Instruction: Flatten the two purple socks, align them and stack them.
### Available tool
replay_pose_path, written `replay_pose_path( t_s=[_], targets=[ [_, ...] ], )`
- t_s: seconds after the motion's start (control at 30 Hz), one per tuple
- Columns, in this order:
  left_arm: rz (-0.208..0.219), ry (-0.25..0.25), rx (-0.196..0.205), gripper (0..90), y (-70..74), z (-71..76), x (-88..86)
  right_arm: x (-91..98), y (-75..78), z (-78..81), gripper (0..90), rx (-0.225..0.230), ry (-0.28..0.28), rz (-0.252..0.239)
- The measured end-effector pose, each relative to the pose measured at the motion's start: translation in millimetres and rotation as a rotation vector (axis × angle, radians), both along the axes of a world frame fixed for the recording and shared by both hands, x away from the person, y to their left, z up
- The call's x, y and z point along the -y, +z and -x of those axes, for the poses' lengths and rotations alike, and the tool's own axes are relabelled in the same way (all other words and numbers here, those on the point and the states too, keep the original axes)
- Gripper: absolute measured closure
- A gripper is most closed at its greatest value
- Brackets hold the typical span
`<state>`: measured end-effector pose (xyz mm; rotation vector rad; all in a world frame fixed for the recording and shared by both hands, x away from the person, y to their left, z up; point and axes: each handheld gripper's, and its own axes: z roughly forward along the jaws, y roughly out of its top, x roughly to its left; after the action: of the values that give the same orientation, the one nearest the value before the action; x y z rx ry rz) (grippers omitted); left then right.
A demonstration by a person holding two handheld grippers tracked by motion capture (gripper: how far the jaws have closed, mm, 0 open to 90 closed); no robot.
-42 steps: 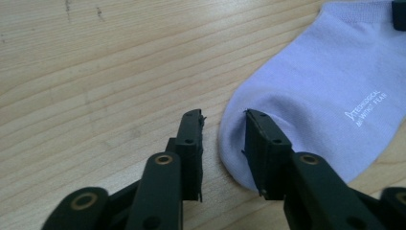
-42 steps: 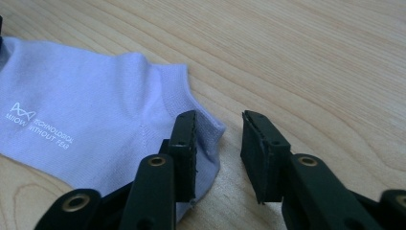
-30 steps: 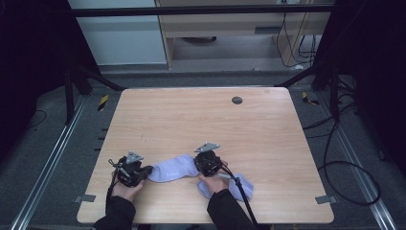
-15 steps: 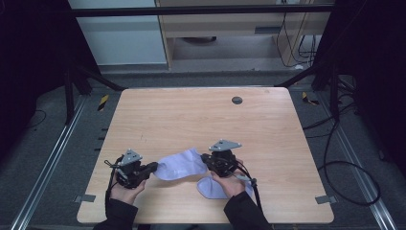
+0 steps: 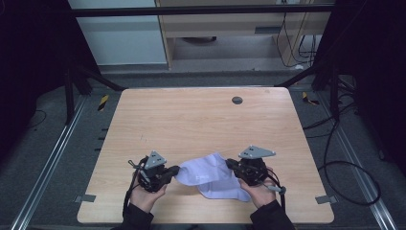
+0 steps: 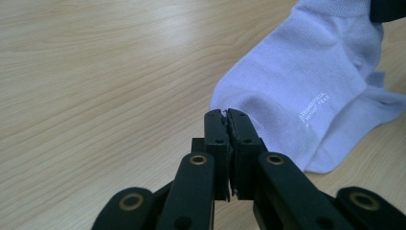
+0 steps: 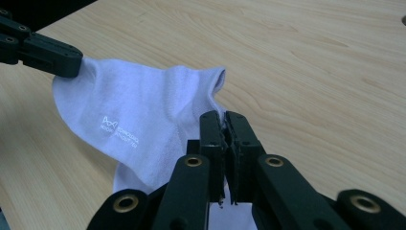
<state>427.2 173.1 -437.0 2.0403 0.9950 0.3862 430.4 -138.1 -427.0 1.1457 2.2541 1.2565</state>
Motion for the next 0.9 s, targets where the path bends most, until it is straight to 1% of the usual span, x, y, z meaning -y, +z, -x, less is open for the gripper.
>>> replay_pose_path(
  t_s=[0.03,0.07,0.1,0.13,0.3,0.53,0.6,0.7,0.77,0.9],
  targets=[
    [0.0,0.0,0.0,87.1,0.0,0.0,0.0,0.0,0.0,0.0,87.2,0.0,0.0,0.0],
    [-0.006,-0.016,-0.002,87.1,0.3,0.3,8.0,8.1,-0.2,4.5,87.1,-0.005,-0.01,0.004],
    [-0.006,-0.016,-0.002,87.1,0.3,0.3,8.0,11.6,-0.3,6.7,87.1,-0.005,-0.015,0.008],
    [-0.005,-0.024,-0.006,87.1,0.4,0.3,13.0,14.9,-0.1,9.3,87.1,-0.005,-0.019,0.009],
    [-0.018,-0.054,-0.016,87.1,-0.7,1.2,25.5,29.1,-0.3,22.0,87.1,-0.009,-0.026,0.01],
    [-0.046,-0.087,-0.039,87.1,-9.4,1.2,42.3,44.7,-13.4,37.3,87.0,-0.041,-0.045,0.005],
    [-0.059,-0.099,-0.046,87.1,-13.5,1.2,48.0,48.6,-16.2,39.5,87.0,-0.047,-0.049,0.006],
    [-0.066,-0.112,-0.054,87.1,-18.1,1.1,53.5,52.3,-19.6,41.6,87.0,-0.06,-0.052,0.005],
    [-0.07,-0.122,-0.058,87.1,-21.4,0.9,56.1,53.8,-24.1,42.0,87.0,-0.071,-0.051,0.016],
    [-0.088,-0.122,-0.07,87.0,-28.1,-1.1,59.7,55.1,-29.4,41.2,86.9,-0.09,-0.054,0.026]
  ],
)
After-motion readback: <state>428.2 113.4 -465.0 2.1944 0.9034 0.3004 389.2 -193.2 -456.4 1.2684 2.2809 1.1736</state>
